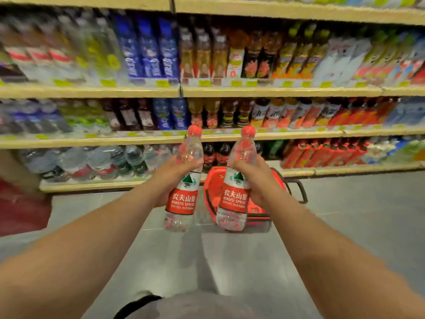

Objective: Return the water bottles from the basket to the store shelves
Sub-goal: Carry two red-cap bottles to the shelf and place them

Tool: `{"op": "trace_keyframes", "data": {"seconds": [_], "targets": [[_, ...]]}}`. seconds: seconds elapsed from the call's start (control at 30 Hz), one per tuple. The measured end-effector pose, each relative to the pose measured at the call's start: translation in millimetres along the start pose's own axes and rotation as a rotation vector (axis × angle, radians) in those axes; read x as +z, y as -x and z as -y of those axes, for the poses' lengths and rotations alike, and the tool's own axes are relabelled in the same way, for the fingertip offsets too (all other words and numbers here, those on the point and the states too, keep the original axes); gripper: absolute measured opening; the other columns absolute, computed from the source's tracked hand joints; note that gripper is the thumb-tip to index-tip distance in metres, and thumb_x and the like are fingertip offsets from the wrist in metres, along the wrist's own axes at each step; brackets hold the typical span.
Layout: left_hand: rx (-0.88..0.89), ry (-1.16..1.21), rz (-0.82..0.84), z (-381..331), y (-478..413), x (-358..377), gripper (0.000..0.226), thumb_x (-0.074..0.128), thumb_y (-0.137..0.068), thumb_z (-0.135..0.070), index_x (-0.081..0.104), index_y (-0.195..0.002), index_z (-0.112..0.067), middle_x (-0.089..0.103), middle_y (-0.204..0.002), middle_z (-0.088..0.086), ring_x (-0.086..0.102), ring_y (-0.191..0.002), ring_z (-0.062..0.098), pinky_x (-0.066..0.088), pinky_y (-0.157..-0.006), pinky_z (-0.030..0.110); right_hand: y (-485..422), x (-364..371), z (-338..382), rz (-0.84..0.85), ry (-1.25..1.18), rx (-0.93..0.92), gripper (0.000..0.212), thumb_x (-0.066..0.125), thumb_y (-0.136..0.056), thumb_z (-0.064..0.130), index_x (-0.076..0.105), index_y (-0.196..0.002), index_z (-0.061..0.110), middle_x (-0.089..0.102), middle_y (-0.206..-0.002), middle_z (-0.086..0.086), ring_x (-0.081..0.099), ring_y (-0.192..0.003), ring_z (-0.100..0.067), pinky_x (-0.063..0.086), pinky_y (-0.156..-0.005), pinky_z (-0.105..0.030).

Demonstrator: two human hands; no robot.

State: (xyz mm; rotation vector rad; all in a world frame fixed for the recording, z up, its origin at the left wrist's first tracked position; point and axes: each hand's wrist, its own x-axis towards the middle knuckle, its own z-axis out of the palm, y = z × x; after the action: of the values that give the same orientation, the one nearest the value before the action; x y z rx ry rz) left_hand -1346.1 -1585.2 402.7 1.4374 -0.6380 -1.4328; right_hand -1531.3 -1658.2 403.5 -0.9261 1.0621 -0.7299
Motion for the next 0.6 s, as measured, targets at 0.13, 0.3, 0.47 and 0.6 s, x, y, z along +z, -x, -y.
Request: {"op": "trace_keyframes", "data": {"seconds": [0.13, 0.3, 0.47, 0.6], "targets": [[0.052, 0.045, -0.205, -11.5, 46.6, -104.9, 0.019, 0.069, -0.083, -0.025, 0.061, -0.100, -0.026, 0.074, -0.069, -0.003, 0.069, -0.059, 0.016, 0.054, -0.062, 0.029, -13.4, 116.5, -10.3, 0.167, 0.061, -0.001, 0.039, 0.071, -0.075, 0.002, 0.055, -0.110, 0.011, 0.067, -0.098, -0.018, 0.068, -0.078, -0.030, 0.055, -0.076, -0.046], [0.137, 0.099, -0.412, -27.2, 107.5, -247.3, 0.042, 0.080, -0.067, -0.033, 0.061, -0.104, -0.023, 0.074, -0.081, 0.004, 0.070, -0.067, 0.023, 0.054, -0.069, 0.035, -14.2, 275.7, -36.1, 0.282, 0.078, 0.025, 0.047, 0.076, -0.071, 0.006, 0.053, -0.111, 0.016, 0.068, -0.098, -0.017, 0.069, -0.072, -0.028, 0.058, -0.070, -0.043], [0.228, 0.126, -0.535, -40.3, 155.9, -366.1, 0.027, 0.075, -0.077, -0.028, 0.063, -0.101, -0.023, 0.073, -0.080, 0.006, 0.068, -0.066, 0.025, 0.054, -0.071, 0.037, -12.6, 414.3, -56.7, 0.404, 0.139, 0.007, 0.059, 0.076, -0.072, 0.010, 0.045, -0.121, 0.017, 0.066, -0.105, -0.017, 0.070, -0.074, -0.026, 0.057, -0.063, -0.037], [0.289, 0.129, -0.636, -60.1, 176.0, -442.1, 0.033, 0.075, -0.078, -0.032, 0.061, -0.106, -0.022, 0.072, -0.080, 0.008, 0.069, -0.063, 0.024, 0.056, -0.065, 0.036, -18.5, 503.7, -54.1, 0.496, 0.183, -0.009, 0.063, 0.077, -0.072, 0.014, 0.042, -0.123, 0.022, 0.063, -0.109, -0.017, 0.069, -0.082, -0.032, 0.057, -0.068, -0.041]]}}
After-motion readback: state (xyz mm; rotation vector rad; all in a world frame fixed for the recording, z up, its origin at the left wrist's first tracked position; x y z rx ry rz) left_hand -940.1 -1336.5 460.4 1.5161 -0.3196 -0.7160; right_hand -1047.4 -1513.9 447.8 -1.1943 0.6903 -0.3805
